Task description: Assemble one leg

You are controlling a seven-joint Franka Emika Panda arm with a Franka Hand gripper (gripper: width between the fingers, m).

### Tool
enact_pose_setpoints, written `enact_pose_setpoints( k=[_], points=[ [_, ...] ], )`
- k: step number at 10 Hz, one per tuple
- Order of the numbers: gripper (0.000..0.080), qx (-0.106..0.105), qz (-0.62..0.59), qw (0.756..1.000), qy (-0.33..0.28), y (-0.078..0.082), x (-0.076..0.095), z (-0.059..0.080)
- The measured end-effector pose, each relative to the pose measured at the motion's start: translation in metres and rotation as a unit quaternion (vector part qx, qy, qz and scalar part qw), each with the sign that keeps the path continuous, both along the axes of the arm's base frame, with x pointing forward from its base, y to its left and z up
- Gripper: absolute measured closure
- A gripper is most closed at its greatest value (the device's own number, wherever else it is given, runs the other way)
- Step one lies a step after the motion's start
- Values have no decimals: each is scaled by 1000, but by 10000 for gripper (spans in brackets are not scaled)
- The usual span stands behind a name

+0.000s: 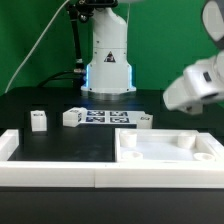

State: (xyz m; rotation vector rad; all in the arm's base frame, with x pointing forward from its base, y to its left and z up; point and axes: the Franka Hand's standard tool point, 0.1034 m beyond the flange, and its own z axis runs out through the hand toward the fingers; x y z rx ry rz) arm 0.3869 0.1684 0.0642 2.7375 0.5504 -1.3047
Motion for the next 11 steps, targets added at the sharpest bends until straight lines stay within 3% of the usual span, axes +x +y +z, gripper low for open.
enact_pose_setpoints(
  k=[2, 4, 7, 9, 11],
  points=[
    [508, 13, -5, 1000, -27, -12, 17, 30],
    [508, 18, -4, 999, -41, -8, 15, 19],
    [507, 73, -5, 979, -193, -15, 41, 18],
    [507, 100, 2, 960, -261, -27, 61, 32],
    [507, 119, 1, 933, -340, -28, 63, 27]
  ],
)
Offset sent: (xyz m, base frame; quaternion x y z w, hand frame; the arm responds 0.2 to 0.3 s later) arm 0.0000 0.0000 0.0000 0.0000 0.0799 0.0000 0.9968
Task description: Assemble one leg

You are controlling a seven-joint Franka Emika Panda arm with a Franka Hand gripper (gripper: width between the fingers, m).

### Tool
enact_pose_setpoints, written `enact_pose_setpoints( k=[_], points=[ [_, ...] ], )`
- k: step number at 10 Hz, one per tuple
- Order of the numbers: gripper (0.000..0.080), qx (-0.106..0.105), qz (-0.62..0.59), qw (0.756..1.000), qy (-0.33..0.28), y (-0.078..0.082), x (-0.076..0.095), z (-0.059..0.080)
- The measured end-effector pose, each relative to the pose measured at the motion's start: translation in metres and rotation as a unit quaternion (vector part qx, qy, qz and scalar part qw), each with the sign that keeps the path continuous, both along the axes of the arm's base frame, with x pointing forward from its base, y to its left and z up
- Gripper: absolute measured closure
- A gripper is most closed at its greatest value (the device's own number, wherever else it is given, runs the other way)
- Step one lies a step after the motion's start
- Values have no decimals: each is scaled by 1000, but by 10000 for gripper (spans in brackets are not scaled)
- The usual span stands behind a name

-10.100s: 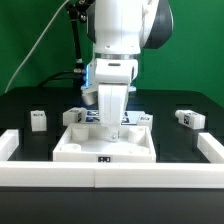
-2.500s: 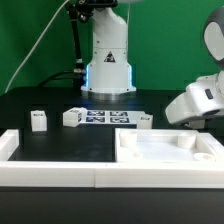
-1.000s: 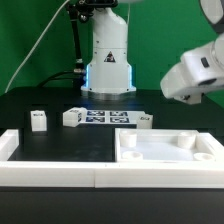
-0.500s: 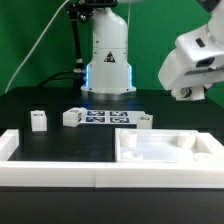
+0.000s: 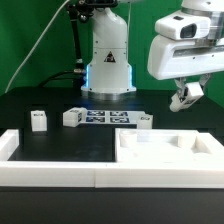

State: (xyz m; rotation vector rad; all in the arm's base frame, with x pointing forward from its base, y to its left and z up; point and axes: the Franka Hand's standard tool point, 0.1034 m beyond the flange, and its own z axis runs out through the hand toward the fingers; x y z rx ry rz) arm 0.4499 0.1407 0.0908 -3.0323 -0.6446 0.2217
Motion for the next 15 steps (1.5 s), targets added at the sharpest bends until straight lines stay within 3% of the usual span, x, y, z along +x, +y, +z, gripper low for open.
enact_pose_setpoints(
  k=[2, 3, 6, 7, 8, 10, 13, 15],
  points=[
    [507, 27, -6, 995, -93, -4, 7, -1],
    [507, 37, -36, 993, -111, -14, 10, -1],
    [507, 62, -90, 971, -213, -23, 41, 21],
    [507, 66, -87, 965, -239, -25, 37, 17],
    [507, 64, -87, 968, -225, -25, 32, 12],
    [507, 62, -77, 968, -233, -34, 44, 13],
    [507, 69, -89, 963, -245, -33, 97, 32],
    [507, 75, -93, 960, -251, -29, 124, 32]
  ],
)
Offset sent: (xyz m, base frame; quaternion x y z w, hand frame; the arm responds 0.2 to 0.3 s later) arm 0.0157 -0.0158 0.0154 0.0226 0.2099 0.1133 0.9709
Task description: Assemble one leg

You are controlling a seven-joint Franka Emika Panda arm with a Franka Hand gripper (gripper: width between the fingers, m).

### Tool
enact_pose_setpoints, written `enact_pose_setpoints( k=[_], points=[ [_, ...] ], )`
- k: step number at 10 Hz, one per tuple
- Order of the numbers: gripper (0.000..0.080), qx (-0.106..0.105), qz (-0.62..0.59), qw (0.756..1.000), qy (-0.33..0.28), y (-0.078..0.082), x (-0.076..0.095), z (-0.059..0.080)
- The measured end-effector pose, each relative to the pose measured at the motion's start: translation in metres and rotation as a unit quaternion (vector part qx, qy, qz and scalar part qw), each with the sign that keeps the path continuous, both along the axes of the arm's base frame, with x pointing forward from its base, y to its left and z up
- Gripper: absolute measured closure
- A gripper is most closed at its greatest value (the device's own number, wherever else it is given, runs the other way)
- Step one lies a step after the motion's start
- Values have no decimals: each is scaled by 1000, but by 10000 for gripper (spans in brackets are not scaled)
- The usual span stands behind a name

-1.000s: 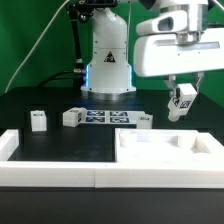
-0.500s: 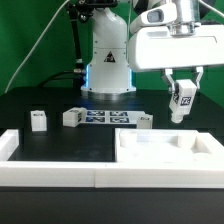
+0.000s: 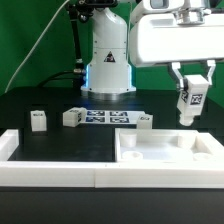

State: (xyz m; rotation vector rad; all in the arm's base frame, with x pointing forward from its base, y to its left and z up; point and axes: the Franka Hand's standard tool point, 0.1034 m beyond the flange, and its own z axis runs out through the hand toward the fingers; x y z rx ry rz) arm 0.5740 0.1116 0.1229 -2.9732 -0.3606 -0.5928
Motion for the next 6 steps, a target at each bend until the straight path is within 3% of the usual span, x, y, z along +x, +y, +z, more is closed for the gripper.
enact_pose_setpoints(
  k=[6],
  points=[
    [507, 1, 1, 1000, -6, 1, 0, -5]
  ],
)
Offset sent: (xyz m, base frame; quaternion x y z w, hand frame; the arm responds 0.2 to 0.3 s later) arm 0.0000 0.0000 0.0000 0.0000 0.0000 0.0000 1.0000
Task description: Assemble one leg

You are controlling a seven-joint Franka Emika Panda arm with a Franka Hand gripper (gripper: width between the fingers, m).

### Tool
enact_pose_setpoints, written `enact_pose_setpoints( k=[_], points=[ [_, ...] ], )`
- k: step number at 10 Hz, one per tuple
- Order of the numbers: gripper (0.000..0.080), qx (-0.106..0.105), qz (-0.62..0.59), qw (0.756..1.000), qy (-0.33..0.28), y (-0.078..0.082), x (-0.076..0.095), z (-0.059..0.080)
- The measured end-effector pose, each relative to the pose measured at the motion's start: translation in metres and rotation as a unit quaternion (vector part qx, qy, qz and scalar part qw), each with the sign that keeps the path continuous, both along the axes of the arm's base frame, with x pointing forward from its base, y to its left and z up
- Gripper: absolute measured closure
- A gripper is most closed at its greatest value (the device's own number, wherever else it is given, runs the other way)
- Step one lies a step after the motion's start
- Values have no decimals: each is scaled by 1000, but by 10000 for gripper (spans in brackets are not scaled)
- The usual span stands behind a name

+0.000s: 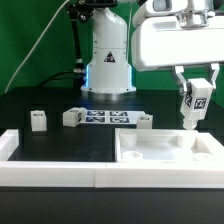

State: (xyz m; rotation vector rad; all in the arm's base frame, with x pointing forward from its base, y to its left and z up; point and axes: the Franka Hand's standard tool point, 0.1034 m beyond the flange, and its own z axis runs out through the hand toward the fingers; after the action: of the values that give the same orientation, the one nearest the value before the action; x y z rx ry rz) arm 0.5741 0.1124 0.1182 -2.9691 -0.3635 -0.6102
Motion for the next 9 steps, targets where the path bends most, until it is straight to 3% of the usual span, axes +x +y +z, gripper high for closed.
enact_pose_setpoints(
  k=[2, 4, 5, 9],
  points=[
    [507, 3, -1, 1000, -19, 2, 8, -8],
    [507, 6, -5, 997, -79, -3, 20, -10],
    [507, 6, -6, 997, -77, -4, 20, -15],
    [507, 8, -8, 997, -82, -3, 30, -11]
  ],
)
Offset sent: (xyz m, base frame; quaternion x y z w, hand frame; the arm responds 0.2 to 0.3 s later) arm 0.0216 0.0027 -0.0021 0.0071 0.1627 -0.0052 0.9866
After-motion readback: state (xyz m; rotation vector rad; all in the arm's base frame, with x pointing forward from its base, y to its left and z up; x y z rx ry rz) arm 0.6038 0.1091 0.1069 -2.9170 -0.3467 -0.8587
